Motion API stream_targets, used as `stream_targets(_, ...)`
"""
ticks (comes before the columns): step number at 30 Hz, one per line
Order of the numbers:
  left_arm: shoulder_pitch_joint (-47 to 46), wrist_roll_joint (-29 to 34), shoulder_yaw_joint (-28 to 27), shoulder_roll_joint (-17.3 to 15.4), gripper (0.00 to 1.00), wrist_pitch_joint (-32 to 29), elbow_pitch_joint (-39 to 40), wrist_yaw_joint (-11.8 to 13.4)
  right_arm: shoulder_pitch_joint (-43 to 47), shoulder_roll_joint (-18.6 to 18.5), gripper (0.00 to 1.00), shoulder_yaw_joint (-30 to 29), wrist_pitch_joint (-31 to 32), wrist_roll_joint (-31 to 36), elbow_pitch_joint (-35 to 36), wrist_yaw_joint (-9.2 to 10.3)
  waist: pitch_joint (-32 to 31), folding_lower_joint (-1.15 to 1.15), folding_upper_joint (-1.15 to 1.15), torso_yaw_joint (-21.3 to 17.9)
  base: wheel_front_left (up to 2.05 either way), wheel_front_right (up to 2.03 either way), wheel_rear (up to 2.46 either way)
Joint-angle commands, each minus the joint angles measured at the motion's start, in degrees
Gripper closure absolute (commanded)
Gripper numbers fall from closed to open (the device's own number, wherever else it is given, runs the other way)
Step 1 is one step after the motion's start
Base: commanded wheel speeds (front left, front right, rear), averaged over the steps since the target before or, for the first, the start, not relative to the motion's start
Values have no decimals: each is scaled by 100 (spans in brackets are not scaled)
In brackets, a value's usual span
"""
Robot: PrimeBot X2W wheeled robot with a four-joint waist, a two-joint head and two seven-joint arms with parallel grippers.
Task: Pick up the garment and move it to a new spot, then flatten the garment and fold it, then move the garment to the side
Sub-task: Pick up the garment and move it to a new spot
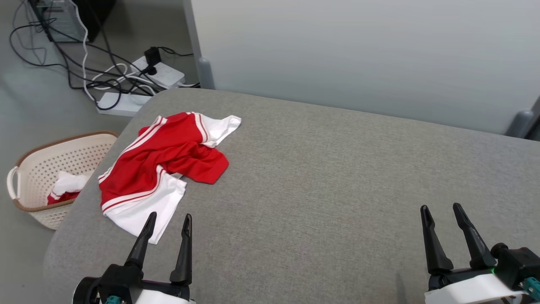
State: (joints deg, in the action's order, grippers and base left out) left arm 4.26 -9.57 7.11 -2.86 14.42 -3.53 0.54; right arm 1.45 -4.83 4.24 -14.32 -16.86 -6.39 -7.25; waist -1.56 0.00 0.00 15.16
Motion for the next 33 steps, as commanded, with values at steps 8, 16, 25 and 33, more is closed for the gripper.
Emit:
stream_targets(8,-260,-24,-222,-3,0,58,180,9,-151,-118,0,220,-68,-91,199,-24,71,0,0,826,0,0,0)
stream_targets(16,-262,-66,-224,-2,0,58,156,25,-126,-128,0,263,-68,-112,181,-24,49,0,0,1297,0,0,0)
stream_targets(25,-197,-100,-223,-2,0,58,178,72,-112,-153,0,314,-68,-119,155,-24,36,0,0,1370,0,0,0)
stream_targets(33,-239,-212,-240,-2,0,58,165,132,-147,-199,0,363,-68,-149,115,-24,78,0,0,1164,0,0,0)
